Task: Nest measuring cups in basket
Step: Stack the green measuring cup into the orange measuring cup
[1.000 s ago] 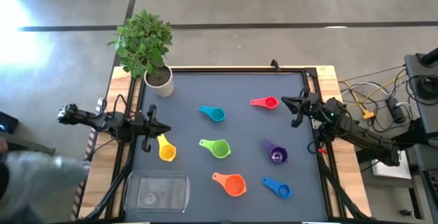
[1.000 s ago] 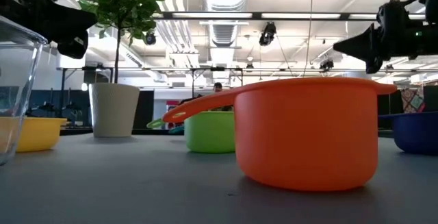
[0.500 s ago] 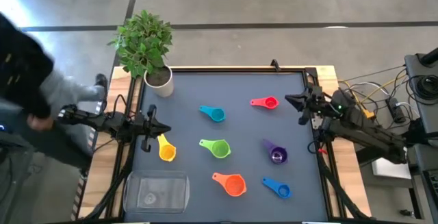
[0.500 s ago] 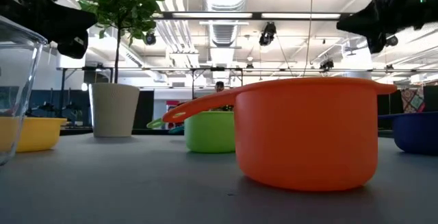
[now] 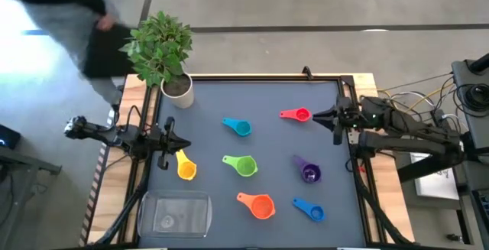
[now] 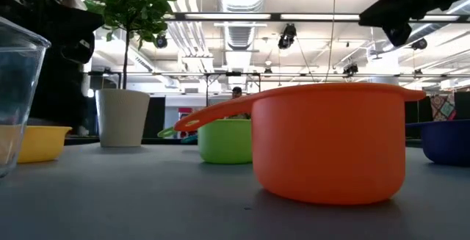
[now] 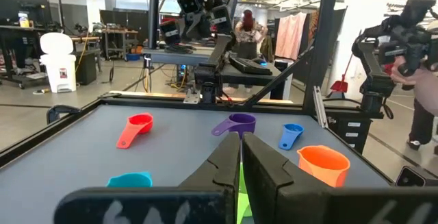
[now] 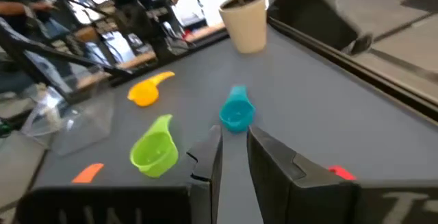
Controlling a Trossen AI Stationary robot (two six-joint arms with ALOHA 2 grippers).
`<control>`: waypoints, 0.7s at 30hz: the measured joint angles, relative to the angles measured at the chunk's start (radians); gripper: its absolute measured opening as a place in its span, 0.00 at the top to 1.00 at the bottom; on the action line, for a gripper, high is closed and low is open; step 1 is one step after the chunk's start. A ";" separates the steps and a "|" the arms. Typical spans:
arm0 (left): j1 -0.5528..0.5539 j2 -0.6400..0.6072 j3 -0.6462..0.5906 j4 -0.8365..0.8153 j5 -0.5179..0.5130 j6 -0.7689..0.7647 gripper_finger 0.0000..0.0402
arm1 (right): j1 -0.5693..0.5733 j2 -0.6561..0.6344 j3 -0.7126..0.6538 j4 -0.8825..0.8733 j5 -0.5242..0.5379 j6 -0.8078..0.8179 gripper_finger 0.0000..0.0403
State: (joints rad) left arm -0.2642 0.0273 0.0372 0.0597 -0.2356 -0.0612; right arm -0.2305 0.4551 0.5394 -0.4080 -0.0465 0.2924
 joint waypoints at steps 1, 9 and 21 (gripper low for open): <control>0.000 0.000 0.000 0.000 0.000 0.000 1.00 | 0.029 0.014 -0.001 -0.002 0.036 0.005 0.85; 0.000 0.000 0.000 0.000 0.000 0.000 1.00 | 0.277 0.180 0.020 0.005 0.241 0.086 0.85; 0.000 0.000 0.000 0.000 0.000 0.000 1.00 | 0.454 0.463 0.094 -0.002 0.250 0.182 0.79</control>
State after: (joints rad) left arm -0.2642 0.0277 0.0371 0.0593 -0.2356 -0.0611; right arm 0.2231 0.9182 0.6330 -0.4097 0.2037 0.4749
